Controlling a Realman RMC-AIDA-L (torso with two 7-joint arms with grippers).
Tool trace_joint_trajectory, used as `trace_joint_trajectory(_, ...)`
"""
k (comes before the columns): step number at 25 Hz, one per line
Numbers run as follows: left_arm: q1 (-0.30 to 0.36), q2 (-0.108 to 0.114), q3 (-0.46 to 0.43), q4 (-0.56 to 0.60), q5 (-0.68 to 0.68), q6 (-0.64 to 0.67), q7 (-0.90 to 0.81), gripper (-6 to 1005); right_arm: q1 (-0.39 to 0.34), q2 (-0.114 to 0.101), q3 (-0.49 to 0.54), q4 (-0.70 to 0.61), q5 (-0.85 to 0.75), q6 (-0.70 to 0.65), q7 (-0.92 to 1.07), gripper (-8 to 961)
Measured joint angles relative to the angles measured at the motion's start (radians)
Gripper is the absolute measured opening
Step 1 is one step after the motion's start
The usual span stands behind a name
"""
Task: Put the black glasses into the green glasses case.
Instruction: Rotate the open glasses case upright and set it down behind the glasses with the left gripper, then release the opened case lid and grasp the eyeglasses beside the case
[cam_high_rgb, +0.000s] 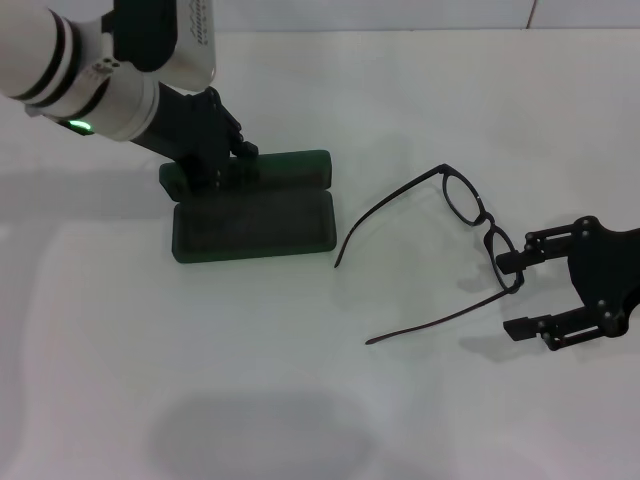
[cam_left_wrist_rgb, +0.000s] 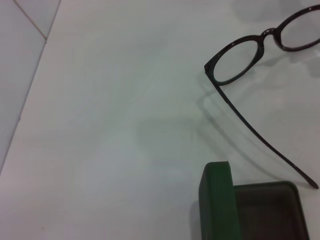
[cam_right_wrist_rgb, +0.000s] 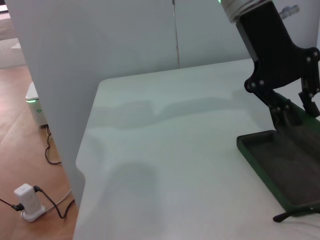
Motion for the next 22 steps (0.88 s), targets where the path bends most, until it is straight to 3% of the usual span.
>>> trace_joint_trajectory(6, 0.039, -0.001, 0.033, 0.033, -0.061, -0.043, -0.002, 263, -0.001, 0.000, 0.000, 0.000, 0.000, -0.001, 0.002, 722)
trace_joint_trajectory(14, 0.089, 0.004, 0.015, 0.101, -0.211, -0.024, -0.055, 429, -0.001, -0.002, 0.004, -0.007, 0.001, -0.014, 0.026, 723)
trace_joint_trajectory(17, 0.137, 0.006, -0.040, 0.133, -0.327, 0.033, -0.069, 491, 0.001, -0.007, 0.016, -0.016, 0.009, -0.033, 0.075, 723)
trace_joint_trajectory(22, 0.259, 0.008, -0.226, 0.121, -0.529, 0.215, -0.087, 717, 0.013, -0.019, 0.059, -0.078, 0.007, -0.025, 0.310, 723)
